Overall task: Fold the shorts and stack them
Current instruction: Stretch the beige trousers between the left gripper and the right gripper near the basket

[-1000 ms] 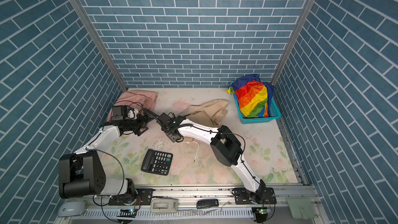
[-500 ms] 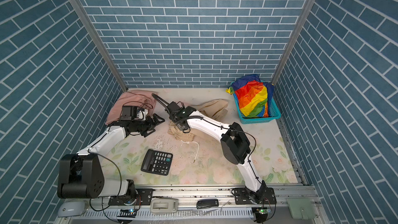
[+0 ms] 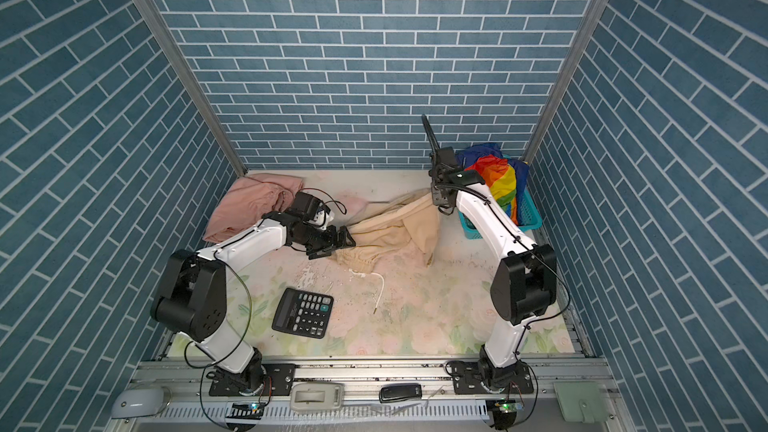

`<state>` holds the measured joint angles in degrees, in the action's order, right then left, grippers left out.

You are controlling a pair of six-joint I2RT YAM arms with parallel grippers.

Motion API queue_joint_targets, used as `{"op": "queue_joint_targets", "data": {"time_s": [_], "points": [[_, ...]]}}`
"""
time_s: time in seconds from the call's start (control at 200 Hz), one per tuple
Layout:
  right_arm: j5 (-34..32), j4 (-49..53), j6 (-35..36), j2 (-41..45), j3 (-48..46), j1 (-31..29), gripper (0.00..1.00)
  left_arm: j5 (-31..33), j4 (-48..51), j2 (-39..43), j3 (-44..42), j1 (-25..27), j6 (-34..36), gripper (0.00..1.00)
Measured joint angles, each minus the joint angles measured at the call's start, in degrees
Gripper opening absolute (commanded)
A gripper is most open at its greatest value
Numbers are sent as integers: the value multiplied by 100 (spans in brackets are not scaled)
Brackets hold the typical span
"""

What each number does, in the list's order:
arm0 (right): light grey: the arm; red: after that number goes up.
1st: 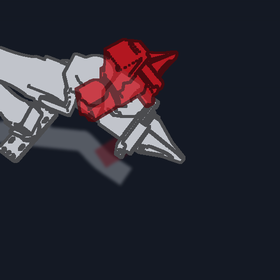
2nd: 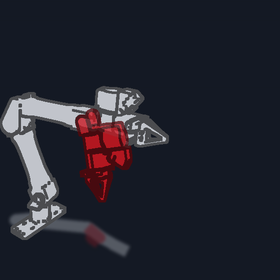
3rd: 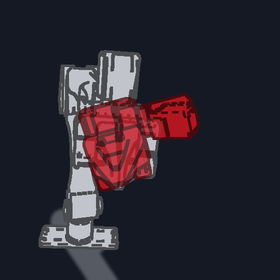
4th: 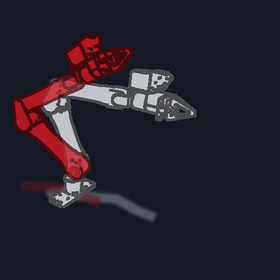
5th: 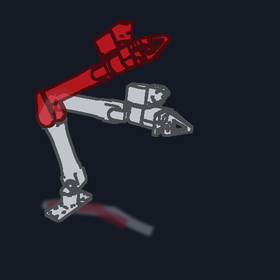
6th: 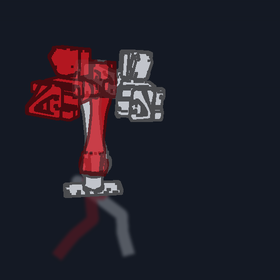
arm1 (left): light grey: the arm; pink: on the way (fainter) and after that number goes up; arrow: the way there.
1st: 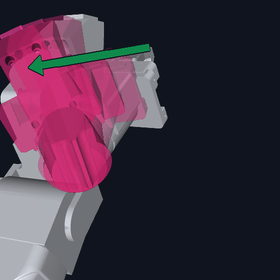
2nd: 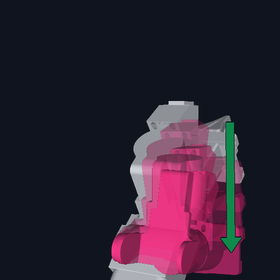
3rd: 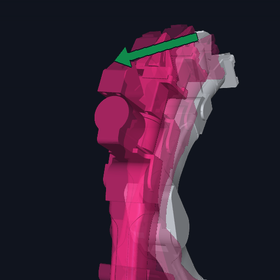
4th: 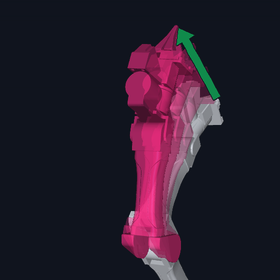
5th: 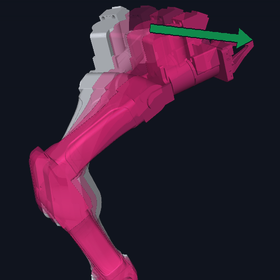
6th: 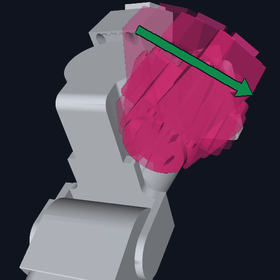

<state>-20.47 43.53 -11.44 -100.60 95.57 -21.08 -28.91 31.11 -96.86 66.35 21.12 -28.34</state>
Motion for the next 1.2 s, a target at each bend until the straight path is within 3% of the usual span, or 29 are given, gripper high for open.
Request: {"op": "queue_joint_targets", "data": {"time_s": [0.24,0.59,0.715,1.2], "points": [[457,-31,-4,208,-146,553,0,109,107,-157,9,238,55,100],[977,-116,-26,348,-350,1082,0,-136,-824,-170,-254,254,-404,100],[1082,-140,-28,424,-374,1102,0,-142,-1244,-229,-302,256,-533,84],[1438,-367,-101,529,-614,1086,0,129,-1799,-728,-289,431,-522,74]]}}
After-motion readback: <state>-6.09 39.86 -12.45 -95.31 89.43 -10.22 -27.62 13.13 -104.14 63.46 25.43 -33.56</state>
